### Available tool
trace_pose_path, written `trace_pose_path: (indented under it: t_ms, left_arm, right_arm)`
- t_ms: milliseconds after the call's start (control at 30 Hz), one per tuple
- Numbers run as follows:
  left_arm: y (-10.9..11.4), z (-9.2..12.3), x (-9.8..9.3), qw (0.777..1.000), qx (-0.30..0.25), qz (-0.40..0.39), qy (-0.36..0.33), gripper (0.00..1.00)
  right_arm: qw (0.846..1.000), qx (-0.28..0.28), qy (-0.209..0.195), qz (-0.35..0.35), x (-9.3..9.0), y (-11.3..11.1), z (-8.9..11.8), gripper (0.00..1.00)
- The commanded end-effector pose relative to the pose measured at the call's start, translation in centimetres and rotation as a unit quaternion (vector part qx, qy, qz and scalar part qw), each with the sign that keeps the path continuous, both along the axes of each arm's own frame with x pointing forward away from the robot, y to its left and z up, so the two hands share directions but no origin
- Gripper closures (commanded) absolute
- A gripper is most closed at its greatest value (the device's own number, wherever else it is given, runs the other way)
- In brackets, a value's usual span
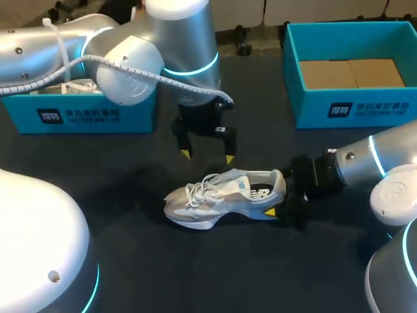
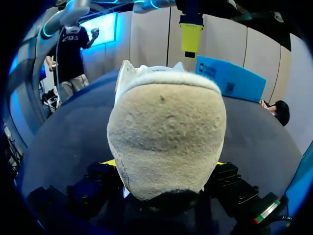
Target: Take the shoe out of the shoebox, open the shoe tongue, remove and reinsert the insole, then place the shoe into the shoebox
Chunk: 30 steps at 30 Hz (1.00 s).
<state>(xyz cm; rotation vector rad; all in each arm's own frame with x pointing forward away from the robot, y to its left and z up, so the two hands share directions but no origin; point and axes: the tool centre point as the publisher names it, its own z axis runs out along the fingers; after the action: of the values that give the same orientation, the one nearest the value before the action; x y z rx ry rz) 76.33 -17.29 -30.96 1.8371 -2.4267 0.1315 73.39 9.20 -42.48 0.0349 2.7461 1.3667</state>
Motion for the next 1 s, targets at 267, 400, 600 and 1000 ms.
trace_pose_path:
  t_ms: [267, 400, 600, 1000]
  left_arm:
    - [-0.9, 0.7, -1.9, 1.000, 0.010, 0.007, -0.005, 0.00]
    - [-1.2, 0.4, -2.5, 1.000, 0.018, 0.016, -0.009, 0.00]
    - [-1.9, -0.3, -2.9, 0.999, 0.029, 0.034, -0.012, 0.00]
    - [-4.5, -1.2, -3.7, 0.998, 0.050, 0.038, -0.013, 0.00]
  right_arm:
    - [1.000, -0.002, -0.001, -0.001, -0.2, 0.2, -0.1, 1.00]
    - [1.000, -0.002, -0.001, -0.001, -0.2, 0.2, -0.1, 1.00]
    - [1.000, -0.002, -0.001, -0.001, -0.2, 0.2, -0.1, 1.00]
    - [1.000, -0.002, -0.001, -0.001, -0.2, 0.2, -0.1, 1.00]
